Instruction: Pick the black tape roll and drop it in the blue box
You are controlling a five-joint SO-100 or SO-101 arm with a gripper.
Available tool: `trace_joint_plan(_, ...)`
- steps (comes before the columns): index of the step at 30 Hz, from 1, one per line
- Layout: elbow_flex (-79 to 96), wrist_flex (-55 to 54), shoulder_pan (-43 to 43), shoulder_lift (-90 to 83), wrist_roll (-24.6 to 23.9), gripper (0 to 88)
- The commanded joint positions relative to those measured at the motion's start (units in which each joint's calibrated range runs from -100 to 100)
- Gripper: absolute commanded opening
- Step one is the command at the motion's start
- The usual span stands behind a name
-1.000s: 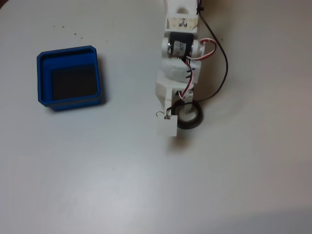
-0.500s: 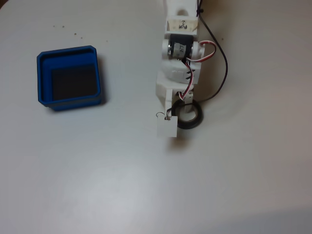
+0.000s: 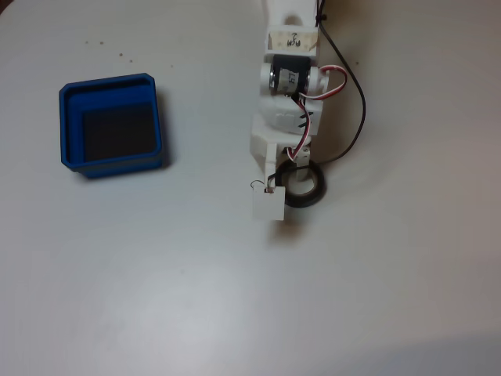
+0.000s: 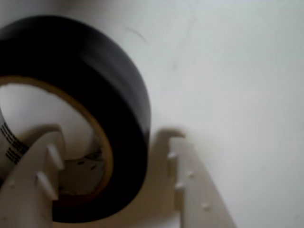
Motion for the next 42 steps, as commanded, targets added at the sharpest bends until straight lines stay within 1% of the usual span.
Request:
trace_joint_plan(1,-3.08,-0.93,-0.39,-0.75,0.46,20.2)
trace_joint_plan(20,-3.17,-0.93,-0.39,1.59,-0.06,19.9)
trace_joint_plan(22,-3.17,-0.85,-0.39,1.34,-0.15,18.5)
trace_joint_plan(24,-3.26,-0.85,-0.49,1.18,-0.24,14.9)
trace_joint_plan(26,-3.26,-0.77,-0.49,1.18,-0.33,8.7)
trace_joint_plan(28,-3.35,-0.68,-0.88,1.09,-0.33,0.7)
trace_joint_plan(42,-3.26,0.39,-0.59,-6.77,-0.33,1.2)
